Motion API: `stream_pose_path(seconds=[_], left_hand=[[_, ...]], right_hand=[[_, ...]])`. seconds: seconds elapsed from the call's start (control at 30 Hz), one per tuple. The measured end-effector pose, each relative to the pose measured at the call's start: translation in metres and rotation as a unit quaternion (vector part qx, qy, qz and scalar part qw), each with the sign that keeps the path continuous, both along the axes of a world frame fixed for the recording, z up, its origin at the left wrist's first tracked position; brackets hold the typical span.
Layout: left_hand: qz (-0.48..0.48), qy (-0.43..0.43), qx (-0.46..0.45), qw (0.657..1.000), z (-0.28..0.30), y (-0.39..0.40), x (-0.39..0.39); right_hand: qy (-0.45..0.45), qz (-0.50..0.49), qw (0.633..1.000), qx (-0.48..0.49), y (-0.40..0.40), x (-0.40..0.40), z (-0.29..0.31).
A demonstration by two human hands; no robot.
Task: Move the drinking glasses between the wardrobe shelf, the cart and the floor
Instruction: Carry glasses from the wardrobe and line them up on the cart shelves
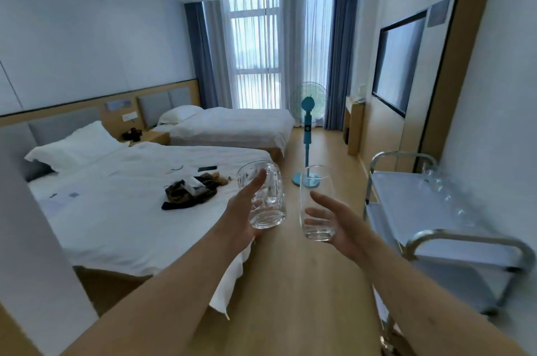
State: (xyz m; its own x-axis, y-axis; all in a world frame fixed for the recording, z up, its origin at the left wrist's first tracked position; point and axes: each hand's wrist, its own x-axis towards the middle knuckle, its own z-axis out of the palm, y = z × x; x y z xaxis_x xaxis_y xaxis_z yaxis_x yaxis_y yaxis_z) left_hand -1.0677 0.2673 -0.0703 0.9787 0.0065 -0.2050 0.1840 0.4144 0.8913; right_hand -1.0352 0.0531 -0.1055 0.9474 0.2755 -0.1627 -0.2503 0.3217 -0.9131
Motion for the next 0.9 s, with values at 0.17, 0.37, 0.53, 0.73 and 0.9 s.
stream_pose_path(seconds=[0.17, 0.37, 0.53, 0.73, 0.9], left_hand=[[-0.061, 0.041, 0.007, 0.997, -0.017, -0.037, 0.051], [-0.107, 0.068, 0.006, 0.992, -0.039, -0.066, 0.126], [-0.184, 0.074, 0.03, 0.98, -0.055, -0.08, 0.199], [-0.234, 0.067, 0.07, 0.967, -0.062, -0.086, 0.296], [-0.268, 0.051, 0.102, 0.957, -0.068, -0.091, 0.367]], right_hand=[[0.022, -0.046, 0.999, -0.019, -0.037, 0.034, -0.013], [0.045, -0.102, 0.994, -0.001, -0.07, 0.075, -0.031], [0.054, -0.154, 0.987, 0.012, -0.083, 0.123, -0.047], [0.052, -0.184, 0.981, 0.008, -0.089, 0.196, -0.056], [0.057, -0.215, 0.975, -0.008, -0.088, 0.251, -0.061]])
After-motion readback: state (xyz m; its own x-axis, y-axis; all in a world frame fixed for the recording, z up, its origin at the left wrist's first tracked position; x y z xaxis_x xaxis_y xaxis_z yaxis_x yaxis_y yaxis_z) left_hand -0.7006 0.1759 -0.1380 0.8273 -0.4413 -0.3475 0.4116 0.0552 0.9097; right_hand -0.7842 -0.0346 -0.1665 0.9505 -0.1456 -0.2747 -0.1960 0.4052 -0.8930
